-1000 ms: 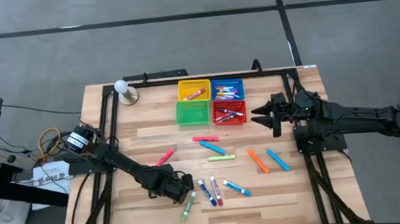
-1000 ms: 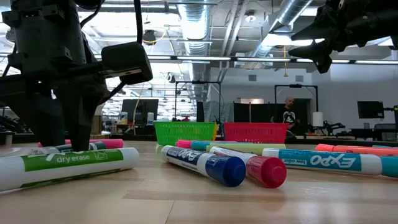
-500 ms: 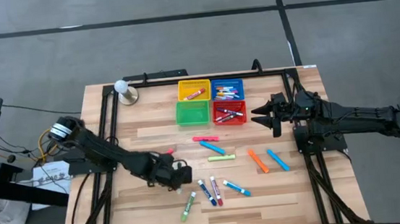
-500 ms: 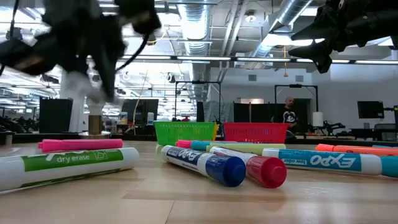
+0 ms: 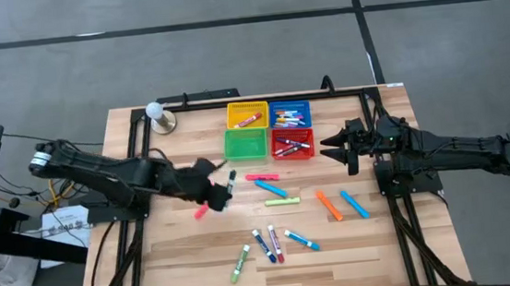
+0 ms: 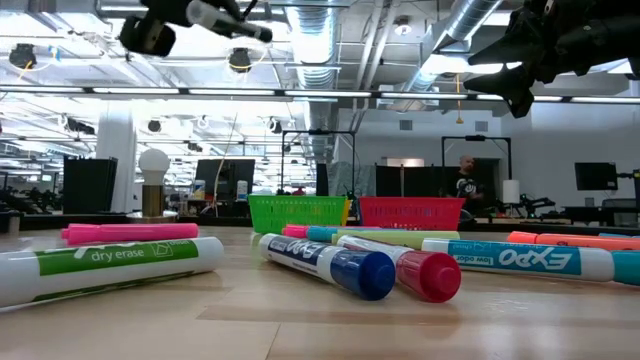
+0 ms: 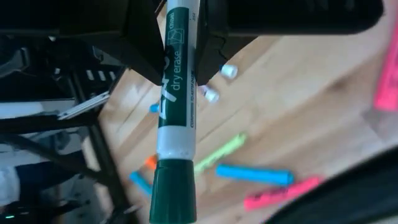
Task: Pick & Place Markers
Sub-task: Put the large dark green marker pen into the yellow bin
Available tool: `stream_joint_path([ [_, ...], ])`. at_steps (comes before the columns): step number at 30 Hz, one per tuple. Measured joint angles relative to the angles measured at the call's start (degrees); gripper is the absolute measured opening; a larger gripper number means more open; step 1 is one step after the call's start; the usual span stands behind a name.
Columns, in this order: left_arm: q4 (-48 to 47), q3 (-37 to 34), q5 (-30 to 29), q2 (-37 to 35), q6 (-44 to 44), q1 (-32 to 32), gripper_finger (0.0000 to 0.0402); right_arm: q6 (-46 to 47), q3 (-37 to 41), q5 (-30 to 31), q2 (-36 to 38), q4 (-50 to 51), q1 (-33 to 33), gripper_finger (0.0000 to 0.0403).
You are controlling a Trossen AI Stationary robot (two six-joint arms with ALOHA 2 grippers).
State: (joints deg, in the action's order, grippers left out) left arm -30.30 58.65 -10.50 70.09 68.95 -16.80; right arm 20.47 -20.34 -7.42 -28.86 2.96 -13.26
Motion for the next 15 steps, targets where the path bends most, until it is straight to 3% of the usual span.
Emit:
stream_joint_path([
  [6, 0.4, 0.0, 0.0, -3.6, -6.0, 2.4, 0.0074, 0.0, 0.0, 0.0, 0.0, 0.0, 0.0, 0.0182],
  [15, 0.8, 0.0, 0.1, -2.3, -12.5, 5.8, 0.0075, 0.0, 0.0, 0.0, 0.0, 0.0, 0.0, 0.0184],
])
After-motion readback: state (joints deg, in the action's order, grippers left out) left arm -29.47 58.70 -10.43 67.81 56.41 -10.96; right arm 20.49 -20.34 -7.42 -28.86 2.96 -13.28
